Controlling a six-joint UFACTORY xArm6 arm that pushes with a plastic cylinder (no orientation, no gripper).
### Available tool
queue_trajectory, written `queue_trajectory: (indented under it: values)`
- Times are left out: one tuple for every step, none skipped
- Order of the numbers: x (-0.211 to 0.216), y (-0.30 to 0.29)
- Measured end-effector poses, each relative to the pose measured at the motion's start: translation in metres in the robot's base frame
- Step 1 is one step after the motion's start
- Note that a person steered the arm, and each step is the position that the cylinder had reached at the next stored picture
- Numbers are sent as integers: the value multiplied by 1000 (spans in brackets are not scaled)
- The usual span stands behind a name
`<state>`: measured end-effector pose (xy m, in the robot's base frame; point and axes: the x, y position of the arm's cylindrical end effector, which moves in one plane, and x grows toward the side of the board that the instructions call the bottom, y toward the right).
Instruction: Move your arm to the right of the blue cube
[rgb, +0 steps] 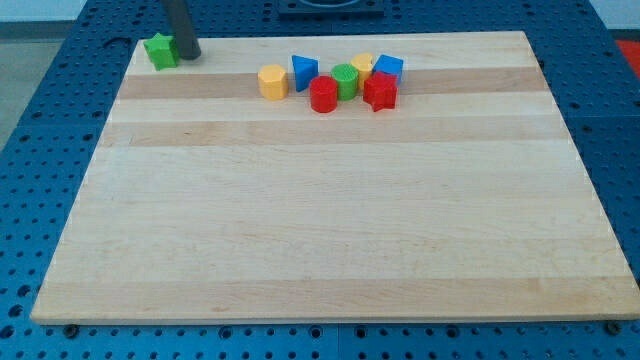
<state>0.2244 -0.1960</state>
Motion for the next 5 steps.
queue_trajectory:
  values:
    - [-2,43]
    - [-2,102]
    - [-12,175]
    - [-20,256]
    - [-20,332]
